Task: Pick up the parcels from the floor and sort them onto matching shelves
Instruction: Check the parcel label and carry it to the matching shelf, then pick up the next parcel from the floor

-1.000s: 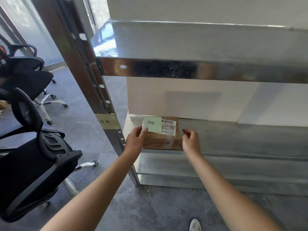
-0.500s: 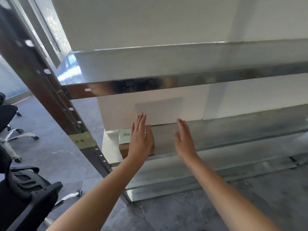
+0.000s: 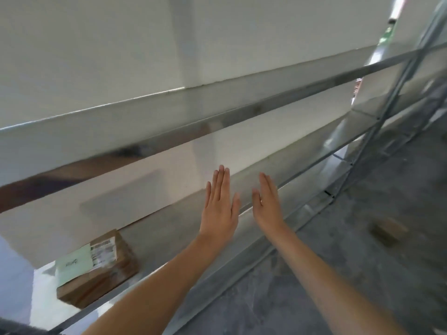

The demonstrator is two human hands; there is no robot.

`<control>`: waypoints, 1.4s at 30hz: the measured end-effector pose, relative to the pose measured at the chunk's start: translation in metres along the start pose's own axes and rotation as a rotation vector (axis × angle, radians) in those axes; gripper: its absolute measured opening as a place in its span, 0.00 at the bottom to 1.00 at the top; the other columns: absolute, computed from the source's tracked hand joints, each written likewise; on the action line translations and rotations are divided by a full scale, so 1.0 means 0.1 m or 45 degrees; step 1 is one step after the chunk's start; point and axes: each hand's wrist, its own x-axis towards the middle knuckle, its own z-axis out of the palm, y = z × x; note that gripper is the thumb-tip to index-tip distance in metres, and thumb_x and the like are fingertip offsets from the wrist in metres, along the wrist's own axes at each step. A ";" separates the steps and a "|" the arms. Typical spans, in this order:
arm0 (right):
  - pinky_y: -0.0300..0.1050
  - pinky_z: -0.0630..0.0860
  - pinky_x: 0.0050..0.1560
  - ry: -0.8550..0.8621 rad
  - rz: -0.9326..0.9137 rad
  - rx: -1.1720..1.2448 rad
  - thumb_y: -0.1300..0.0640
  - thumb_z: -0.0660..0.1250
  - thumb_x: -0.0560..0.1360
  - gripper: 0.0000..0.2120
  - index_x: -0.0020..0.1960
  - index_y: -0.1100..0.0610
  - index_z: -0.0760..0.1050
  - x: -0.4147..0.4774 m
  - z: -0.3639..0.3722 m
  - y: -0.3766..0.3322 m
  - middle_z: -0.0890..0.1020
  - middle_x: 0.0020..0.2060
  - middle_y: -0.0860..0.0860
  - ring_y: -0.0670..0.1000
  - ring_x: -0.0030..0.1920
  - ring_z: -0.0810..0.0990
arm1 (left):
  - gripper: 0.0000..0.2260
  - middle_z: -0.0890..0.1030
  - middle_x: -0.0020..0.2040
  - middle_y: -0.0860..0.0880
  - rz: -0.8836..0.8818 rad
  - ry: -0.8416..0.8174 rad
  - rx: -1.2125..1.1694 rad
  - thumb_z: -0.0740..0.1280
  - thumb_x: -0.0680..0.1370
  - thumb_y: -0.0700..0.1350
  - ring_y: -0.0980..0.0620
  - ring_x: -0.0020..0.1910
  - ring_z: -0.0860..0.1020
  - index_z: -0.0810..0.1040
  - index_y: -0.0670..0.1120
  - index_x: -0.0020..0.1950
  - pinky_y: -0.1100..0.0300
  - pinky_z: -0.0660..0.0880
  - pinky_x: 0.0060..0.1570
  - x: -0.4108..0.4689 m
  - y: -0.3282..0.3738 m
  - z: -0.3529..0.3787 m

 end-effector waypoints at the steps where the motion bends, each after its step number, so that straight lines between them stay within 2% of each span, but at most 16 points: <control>1: 0.50 0.49 0.81 0.045 0.020 0.002 0.52 0.51 0.85 0.26 0.81 0.56 0.52 0.04 -0.18 0.11 0.53 0.81 0.51 0.48 0.81 0.47 | 0.29 0.43 0.85 0.50 0.038 -0.025 -0.028 0.43 0.86 0.55 0.59 0.82 0.36 0.43 0.45 0.85 0.58 0.36 0.81 0.10 0.14 0.13; 5: 0.40 0.45 0.77 0.214 0.095 -0.038 0.51 0.52 0.85 0.26 0.81 0.57 0.52 0.21 -0.94 0.60 0.52 0.81 0.51 0.47 0.81 0.47 | 0.35 0.45 0.85 0.49 0.174 -0.117 -0.144 0.36 0.82 0.63 0.60 0.81 0.36 0.45 0.44 0.84 0.57 0.38 0.81 0.53 0.78 0.69; 8: 0.36 0.40 0.75 0.314 0.141 -0.097 0.52 0.51 0.85 0.26 0.81 0.55 0.52 0.30 -1.51 1.02 0.53 0.80 0.47 0.40 0.78 0.44 | 0.33 0.48 0.85 0.48 0.243 -0.194 -0.241 0.42 0.84 0.60 0.59 0.81 0.41 0.47 0.43 0.84 0.54 0.42 0.82 0.81 1.30 1.18; 10: 0.31 0.36 0.74 0.393 0.183 -0.140 0.52 0.51 0.85 0.25 0.81 0.56 0.53 0.34 -1.85 1.30 0.54 0.81 0.48 0.40 0.78 0.45 | 0.34 0.49 0.85 0.48 0.290 -0.233 -0.315 0.41 0.83 0.63 0.59 0.81 0.43 0.48 0.43 0.84 0.57 0.41 0.82 0.95 1.66 1.50; 12: 0.36 0.37 0.76 0.470 0.235 -0.180 0.52 0.51 0.85 0.25 0.80 0.56 0.55 0.35 -2.18 1.59 0.56 0.80 0.50 0.44 0.80 0.47 | 0.37 0.49 0.84 0.49 0.356 -0.250 -0.383 0.38 0.82 0.66 0.58 0.82 0.44 0.48 0.44 0.84 0.61 0.40 0.80 1.08 2.00 1.81; 16: 0.38 0.36 0.77 0.558 0.330 -0.266 0.52 0.51 0.85 0.25 0.80 0.57 0.55 0.26 -2.78 2.07 0.56 0.80 0.50 0.44 0.80 0.47 | 0.31 0.44 0.83 0.53 0.447 -0.313 -0.440 0.43 0.83 0.60 0.68 0.79 0.35 0.45 0.47 0.83 0.62 0.39 0.80 1.20 2.54 2.35; 18: 0.38 0.35 0.76 0.585 0.388 -0.326 0.51 0.51 0.85 0.25 0.81 0.57 0.54 0.19 -3.03 2.27 0.56 0.80 0.49 0.43 0.79 0.46 | 0.30 0.43 0.83 0.54 0.461 -0.347 -0.456 0.43 0.83 0.60 0.65 0.80 0.36 0.43 0.49 0.83 0.63 0.38 0.80 1.21 2.75 2.56; 21: 0.40 0.36 0.76 0.626 0.457 -0.388 0.51 0.50 0.85 0.26 0.81 0.57 0.54 0.10 -3.33 2.53 0.56 0.81 0.50 0.46 0.81 0.47 | 0.33 0.46 0.84 0.51 0.473 -0.429 -0.470 0.43 0.82 0.60 0.57 0.83 0.43 0.47 0.46 0.84 0.59 0.41 0.81 1.24 2.98 2.83; 24: 0.42 0.38 0.77 0.668 0.517 -0.428 0.50 0.51 0.85 0.26 0.81 0.57 0.53 0.12 -3.55 2.71 0.55 0.81 0.51 0.48 0.81 0.47 | 0.33 0.46 0.85 0.50 0.503 -0.493 -0.472 0.43 0.82 0.61 0.56 0.83 0.43 0.47 0.46 0.85 0.55 0.42 0.82 1.34 3.15 3.06; 27: 0.44 0.38 0.78 0.701 0.543 -0.441 0.51 0.51 0.85 0.26 0.81 0.56 0.54 0.18 -3.70 2.84 0.55 0.81 0.50 0.48 0.81 0.47 | 0.30 0.47 0.85 0.50 0.504 -0.530 -0.513 0.49 0.85 0.56 0.56 0.83 0.43 0.48 0.45 0.84 0.52 0.44 0.83 1.47 3.32 3.25; 33: 0.42 0.34 0.76 0.684 0.589 -0.480 0.50 0.51 0.85 0.26 0.81 0.56 0.52 0.49 -3.96 3.19 0.54 0.81 0.49 0.47 0.81 0.45 | 0.28 0.49 0.85 0.49 0.534 -0.542 -0.547 0.53 0.87 0.50 0.56 0.83 0.45 0.48 0.44 0.84 0.58 0.40 0.81 1.90 3.61 3.79; 37: 0.46 0.38 0.78 0.718 0.631 -0.503 0.51 0.53 0.85 0.26 0.81 0.56 0.54 0.88 -4.23 3.41 0.56 0.81 0.49 0.48 0.81 0.47 | 0.28 0.48 0.85 0.50 0.574 -0.572 -0.605 0.51 0.86 0.52 0.58 0.82 0.43 0.48 0.45 0.85 0.53 0.44 0.82 2.30 3.80 4.11; 42: 0.48 0.40 0.78 0.722 0.689 -0.533 0.51 0.52 0.85 0.26 0.80 0.57 0.55 1.45 -4.50 3.67 0.57 0.80 0.50 0.49 0.81 0.48 | 0.34 0.51 0.85 0.46 0.589 -0.559 -0.633 0.45 0.82 0.59 0.54 0.82 0.46 0.51 0.42 0.84 0.53 0.44 0.82 2.93 4.01 4.55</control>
